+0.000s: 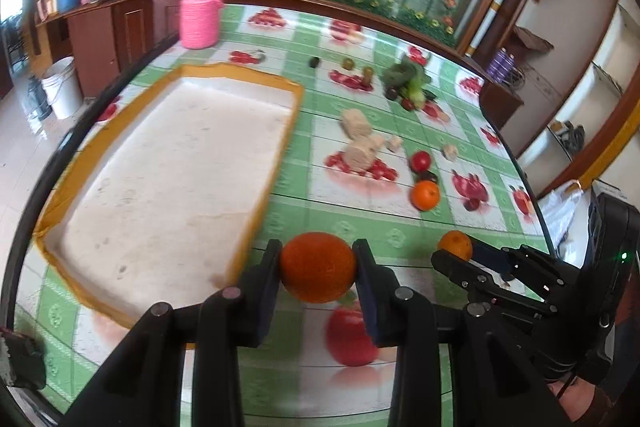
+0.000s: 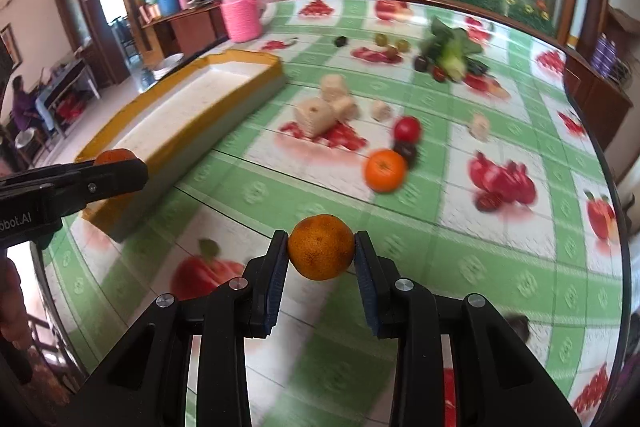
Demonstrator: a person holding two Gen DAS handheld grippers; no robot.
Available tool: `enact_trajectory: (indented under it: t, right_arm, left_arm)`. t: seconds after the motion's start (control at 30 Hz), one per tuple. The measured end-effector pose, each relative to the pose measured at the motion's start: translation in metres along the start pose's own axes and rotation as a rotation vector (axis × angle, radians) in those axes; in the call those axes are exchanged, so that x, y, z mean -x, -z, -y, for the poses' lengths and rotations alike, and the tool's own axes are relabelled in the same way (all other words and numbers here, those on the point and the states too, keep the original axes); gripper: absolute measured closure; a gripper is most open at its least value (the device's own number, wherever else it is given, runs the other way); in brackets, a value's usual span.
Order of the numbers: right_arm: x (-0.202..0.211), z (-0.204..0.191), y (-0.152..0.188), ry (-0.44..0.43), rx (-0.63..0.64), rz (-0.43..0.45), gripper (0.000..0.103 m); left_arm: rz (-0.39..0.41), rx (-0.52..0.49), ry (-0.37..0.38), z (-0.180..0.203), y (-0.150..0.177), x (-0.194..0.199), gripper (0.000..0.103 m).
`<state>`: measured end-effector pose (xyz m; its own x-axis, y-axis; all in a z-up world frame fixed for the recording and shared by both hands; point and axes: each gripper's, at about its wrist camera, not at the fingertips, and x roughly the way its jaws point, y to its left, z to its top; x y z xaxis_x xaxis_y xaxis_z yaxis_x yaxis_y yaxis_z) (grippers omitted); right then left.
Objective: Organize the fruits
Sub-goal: 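Carry both oranges into the yellow-rimmed tray and open both tools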
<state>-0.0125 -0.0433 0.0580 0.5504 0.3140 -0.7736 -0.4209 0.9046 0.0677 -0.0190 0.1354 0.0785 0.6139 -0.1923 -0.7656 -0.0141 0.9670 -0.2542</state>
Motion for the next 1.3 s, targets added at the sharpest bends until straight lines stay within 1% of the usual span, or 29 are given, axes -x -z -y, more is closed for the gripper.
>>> enact_trajectory:
  t: [0.23, 0.43, 0.6, 0.73, 0.9, 1.0, 1.07, 1.23, 1.3]
  right_arm:
    - [-0.025, -0.055, -0.042, -0.089, 0.092, -0.002, 0.071]
    - [-0.051, -0.097, -0.071, -0.150, 0.148, -0.020, 0.071]
    - [-0.076, -0.126, -0.085, -0.177, 0.193, -0.051, 0.071]
    - [-0.100, -0.139, -0.090, -0.175, 0.214, -0.097, 0.071]
    - [-0.119, -0.144, -0.089, -0.157, 0.230, -0.136, 0.071]
    - [-0.122, -0.147, -0.088, -0.149, 0.247, -0.139, 0.070]
    - [-0.121, -0.148, -0.086, -0.144, 0.260, -0.138, 0.068]
    - [-0.115, -0.150, -0.081, -0.133, 0.284, -0.125, 0.066]
    - [-0.111, -0.150, -0.080, -0.131, 0.290, -0.114, 0.064]
  left_arm:
    - [0.034, 0.074, -0.098, -0.055, -0.007, 0.009, 0.065]
    - [0.032, 0.114, -0.213, -0.098, -0.011, 0.000, 0.065]
    - [0.010, 0.130, -0.263, -0.124, -0.013, -0.013, 0.065]
    - [-0.004, 0.129, -0.286, -0.136, -0.014, -0.021, 0.065]
    - [-0.027, 0.105, -0.304, -0.143, -0.012, -0.029, 0.065]
    - [-0.040, 0.109, -0.309, -0.147, -0.009, -0.033, 0.064]
    - [-0.048, 0.115, -0.313, -0.149, -0.006, -0.035, 0.064]
    - [-0.048, 0.092, -0.331, -0.144, -0.003, -0.032, 0.064]
    - [-0.041, 0.092, -0.341, -0.142, -0.001, -0.029, 0.058]
